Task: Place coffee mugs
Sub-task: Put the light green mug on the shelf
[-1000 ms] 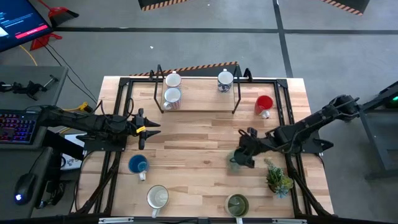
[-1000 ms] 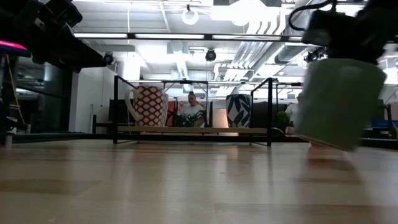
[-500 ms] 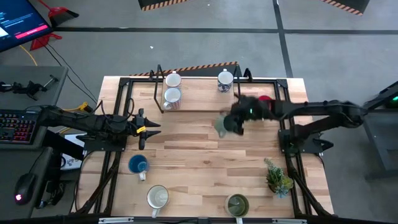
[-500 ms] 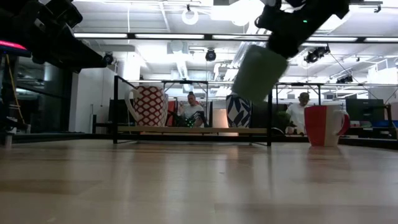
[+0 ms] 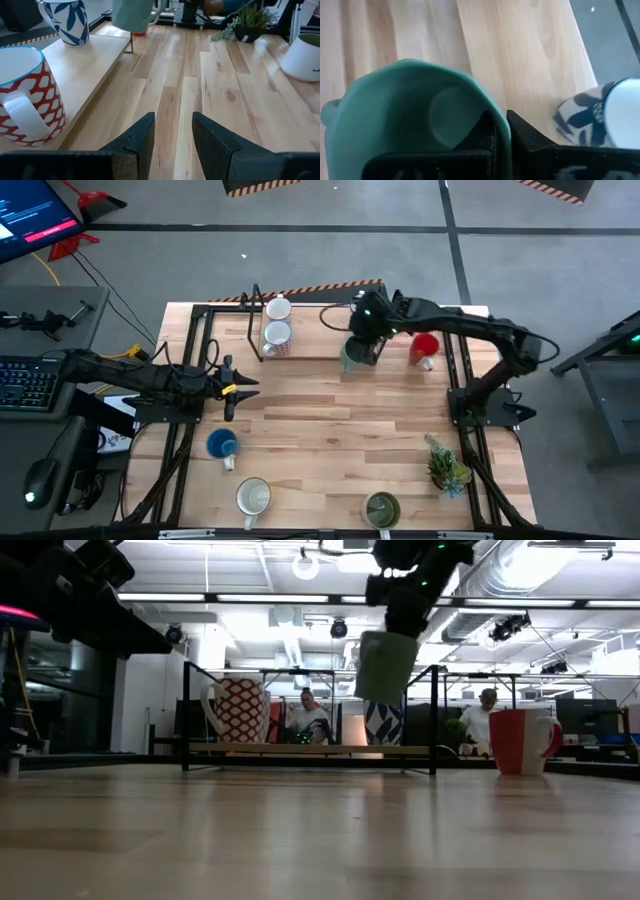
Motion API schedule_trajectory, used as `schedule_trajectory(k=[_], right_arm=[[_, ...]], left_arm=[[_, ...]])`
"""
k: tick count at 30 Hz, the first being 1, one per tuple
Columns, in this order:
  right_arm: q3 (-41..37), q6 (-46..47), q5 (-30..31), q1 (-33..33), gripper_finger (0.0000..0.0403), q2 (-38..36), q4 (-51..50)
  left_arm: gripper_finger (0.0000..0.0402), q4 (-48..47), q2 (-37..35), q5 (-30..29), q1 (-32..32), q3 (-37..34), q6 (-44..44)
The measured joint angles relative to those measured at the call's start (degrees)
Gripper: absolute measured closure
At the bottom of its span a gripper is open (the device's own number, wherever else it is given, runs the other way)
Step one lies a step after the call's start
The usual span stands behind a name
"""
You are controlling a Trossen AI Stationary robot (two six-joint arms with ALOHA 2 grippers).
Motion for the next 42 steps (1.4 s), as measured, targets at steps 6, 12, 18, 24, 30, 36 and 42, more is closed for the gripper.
schedule_trajectory(k=[6, 12, 18, 24, 30, 36, 42], right_arm=[[7.5, -1.9, -3.7, -5.1, 0.0403, 6.7, -5.0], [7.7, -1.9, -3.5, -8.9, 0.0403, 9.9, -6.8], [7.6, -3.0, -3.9, -10.7, 0.0403, 12.3, -6.4], [7.6, -4.3, -3.6, -12.6, 0.0403, 13.3, -6.2], [7.6, -4.4, -4.5, -13.3, 0.0403, 13.3, -7.5], [7.6, -4.3, -5.4, -13.3, 0.0403, 13.3, -8.0], [7.6, -4.0, -5.5, -13.3, 0.0403, 13.9, -8.0]], left_arm=[[0.0280, 0.0, 1.1, 0.0, 0.0, 0.0, 0.0], [0.0280, 0.0, 1.8, 0.0, 0.0, 0.0, 0.0], [0.0280, 0.3, 1.8, 0.0, 0.0, 0.0, 0.0], [0.0280, 0.3, 1.8, 0.0, 0.0, 0.0, 0.0], [0.0280, 0.3, 1.8, 0.0, 0.0, 0.0, 0.0], [0.0280, 0.3, 1.8, 0.0, 0.0, 0.0, 0.0], [0.0280, 0.3, 1.8, 0.0, 0.0, 0.0, 0.0]])
